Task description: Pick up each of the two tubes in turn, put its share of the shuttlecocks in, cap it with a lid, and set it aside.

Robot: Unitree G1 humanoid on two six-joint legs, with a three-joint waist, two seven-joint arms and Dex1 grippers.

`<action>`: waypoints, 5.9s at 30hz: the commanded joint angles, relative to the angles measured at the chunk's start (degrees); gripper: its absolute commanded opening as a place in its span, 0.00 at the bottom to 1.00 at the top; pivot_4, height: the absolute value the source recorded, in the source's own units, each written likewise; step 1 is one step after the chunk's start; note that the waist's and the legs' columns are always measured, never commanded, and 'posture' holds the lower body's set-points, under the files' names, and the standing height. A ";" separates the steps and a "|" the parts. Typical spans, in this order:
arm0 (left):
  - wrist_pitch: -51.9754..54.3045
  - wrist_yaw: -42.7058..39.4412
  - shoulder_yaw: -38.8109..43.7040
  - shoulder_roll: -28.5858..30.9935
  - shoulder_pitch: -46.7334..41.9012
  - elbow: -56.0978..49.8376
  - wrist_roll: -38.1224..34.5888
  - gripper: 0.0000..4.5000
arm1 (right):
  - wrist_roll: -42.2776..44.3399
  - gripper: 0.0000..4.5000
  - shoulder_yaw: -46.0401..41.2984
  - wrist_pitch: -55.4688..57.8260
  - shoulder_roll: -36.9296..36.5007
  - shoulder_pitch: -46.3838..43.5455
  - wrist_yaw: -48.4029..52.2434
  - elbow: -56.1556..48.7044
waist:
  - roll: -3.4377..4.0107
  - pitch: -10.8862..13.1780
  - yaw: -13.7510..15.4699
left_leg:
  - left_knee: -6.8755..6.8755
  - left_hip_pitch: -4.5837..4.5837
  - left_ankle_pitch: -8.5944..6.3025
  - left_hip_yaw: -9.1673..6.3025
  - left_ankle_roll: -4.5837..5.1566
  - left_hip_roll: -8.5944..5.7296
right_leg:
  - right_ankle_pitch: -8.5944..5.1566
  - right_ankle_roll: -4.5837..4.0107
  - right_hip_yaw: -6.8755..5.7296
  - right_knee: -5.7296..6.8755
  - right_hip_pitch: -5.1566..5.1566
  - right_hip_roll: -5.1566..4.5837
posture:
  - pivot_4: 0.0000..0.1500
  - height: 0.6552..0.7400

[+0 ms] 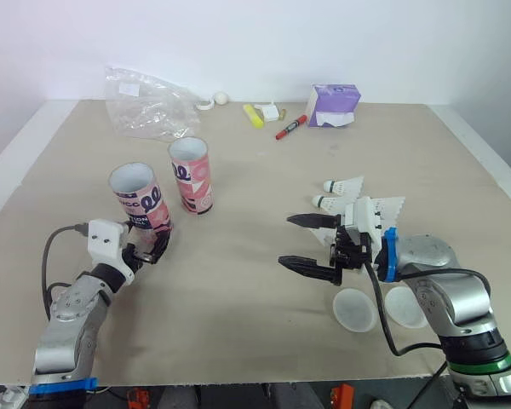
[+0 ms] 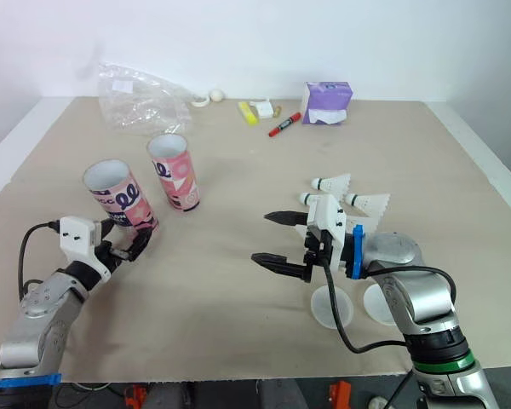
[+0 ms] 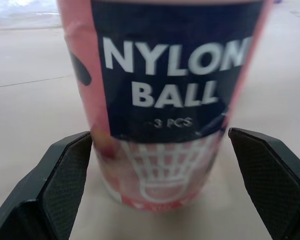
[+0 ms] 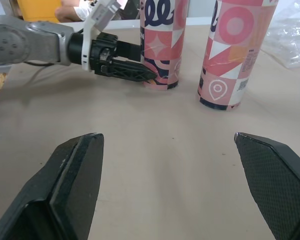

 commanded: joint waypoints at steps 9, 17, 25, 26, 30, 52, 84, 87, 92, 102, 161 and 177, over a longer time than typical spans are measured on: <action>-6.03 -5.56 -1.31 1.77 -6.94 8.29 1.10 1.00 | 0.21 0.99 -2.80 -0.98 -1.48 -0.50 0.05 -1.22 | 0.01 0.00 0.37 | -0.03 -0.08 0.00 -0.22 0.00 -0.01 | 0.01 0.07 -0.17 0.01 0.02 0.01 | 1.00 1.00; -12.22 -8.19 -2.42 3.35 -10.63 15.52 4.27 1.00 | 0.43 0.99 -2.70 -0.31 -1.51 -0.17 -0.29 -2.16 | 0.01 0.00 1.07 | -0.03 -0.13 0.01 -0.32 0.00 -0.01 | 0.02 0.08 -0.27 0.01 0.03 0.03 | 1.00 1.00; -13.83 -11.24 -2.75 3.27 -12.88 19.46 3.67 0.89 | 0.52 1.00 -3.03 0.01 -1.68 -0.33 -0.32 -2.20 | 0.02 0.00 1.40 | -0.03 -0.19 0.01 -0.39 0.00 -0.01 | 0.04 0.14 -0.34 0.02 0.03 0.03 | 1.00 1.00; -13.69 -11.46 -2.71 3.04 -13.07 19.79 3.40 0.79 | 0.57 1.00 -3.03 0.12 -1.66 -0.21 -0.44 -2.45 | 0.02 0.00 1.41 | -0.03 -0.19 0.01 -0.40 0.00 -0.01 | 0.04 0.14 -0.34 0.02 0.03 0.03 | 1.00 1.00; -14.00 -11.22 -2.69 2.84 -13.49 20.85 3.87 0.75 | 0.75 1.00 -3.04 0.47 -1.76 0.05 -0.70 -3.03 | 0.03 0.00 1.48 | -0.01 -0.19 0.03 -0.43 0.02 -0.01 | 0.06 0.16 -0.37 0.04 0.04 0.03 | 1.00 1.00; -1.80 -33.23 -16.83 17.04 -13.32 -4.29 1.31 0.75 | 13.18 1.00 -12.55 6.61 -4.46 12.50 -4.96 -20.70 | 0.12 0.03 2.52 | 0.00 -0.32 0.05 -0.52 0.01 -0.02 | -0.16 -0.07 -0.42 0.07 -0.01 0.03 | 1.00 1.00; 14.08 -47.03 -46.15 9.72 -43.98 2.37 23.92 0.75 | 21.50 1.00 -36.54 9.65 -0.98 43.02 -18.02 -29.56 | 0.38 0.05 4.39 | 0.47 -0.40 0.07 -0.73 0.09 -0.18 | -0.16 0.04 -0.43 0.10 0.26 0.01 | 1.00 1.00; 13.74 -47.06 -45.97 9.41 -44.13 3.07 23.96 0.75 | 20.66 1.00 -38.13 8.93 1.03 46.10 -19.79 -29.40 | 0.50 -0.02 4.26 | 0.55 -0.32 0.10 -0.71 0.13 -0.18 | -0.04 0.01 -0.43 0.11 0.28 0.01 | 1.00 1.00; 13.05 -46.94 -45.82 8.78 -44.37 3.92 24.41 0.75 | 17.99 1.00 -38.03 8.16 4.70 49.40 -23.36 -27.62 | 0.52 -0.03 4.24 | 0.61 -0.30 0.21 -0.71 0.31 -0.18 | 0.04 -0.03 -0.43 0.11 0.29 0.00 | 1.00 1.00; 13.42 -47.07 -45.56 8.25 -44.46 3.76 24.53 0.75 | 13.90 1.00 -31.58 10.21 6.32 45.48 -29.10 -21.56 | 0.63 -0.05 4.27 | 0.60 -0.33 0.21 -0.70 0.31 -0.27 | 0.04 -0.03 -0.41 0.11 0.30 -0.08 | 1.00 1.00; 12.57 -47.83 -45.14 5.80 -46.60 10.29 24.09 0.75 | 2.71 0.01 -28.63 0.05 -25.50 22.45 -7.67 -29.03 | 0.60 -0.01 4.01 | 0.78 -0.33 0.36 -0.79 0.50 -0.59 | 0.01 0.09 -0.20 0.09 0.48 -0.14 | 1.00 1.00; 14.37 -47.35 -45.58 5.84 -46.16 8.10 24.70 0.75 | -6.34 0.30 -12.87 -6.39 -25.69 9.41 -3.19 -24.39 | 0.54 0.02 4.19 | 0.67 -0.46 0.32 -0.82 0.44 -0.68 | -0.08 0.19 -0.25 0.01 0.49 -0.26 | 1.00 1.00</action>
